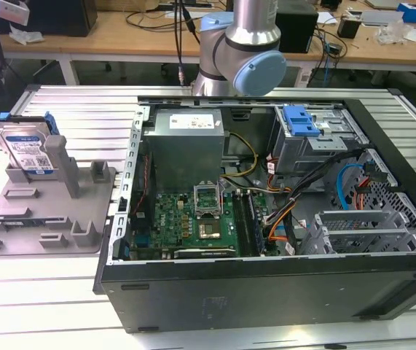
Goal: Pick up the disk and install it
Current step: 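Pick up the disk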
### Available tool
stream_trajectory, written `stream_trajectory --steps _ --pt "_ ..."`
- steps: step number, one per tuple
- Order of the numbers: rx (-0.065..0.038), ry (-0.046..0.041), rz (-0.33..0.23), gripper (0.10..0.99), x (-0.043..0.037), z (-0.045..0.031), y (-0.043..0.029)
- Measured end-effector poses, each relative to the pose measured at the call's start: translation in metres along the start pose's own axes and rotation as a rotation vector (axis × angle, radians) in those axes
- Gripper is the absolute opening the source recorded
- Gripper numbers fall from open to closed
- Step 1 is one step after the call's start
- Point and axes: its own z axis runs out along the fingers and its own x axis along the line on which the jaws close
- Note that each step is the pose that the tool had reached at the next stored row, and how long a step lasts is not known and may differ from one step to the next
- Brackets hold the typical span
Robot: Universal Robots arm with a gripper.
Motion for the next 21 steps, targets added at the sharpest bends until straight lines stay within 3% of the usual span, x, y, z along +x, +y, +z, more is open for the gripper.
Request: stream_trajectory --steps 21 --pt "0.001 0.0 0.0 0.498 -0.0001 0.0121 -0.0015"
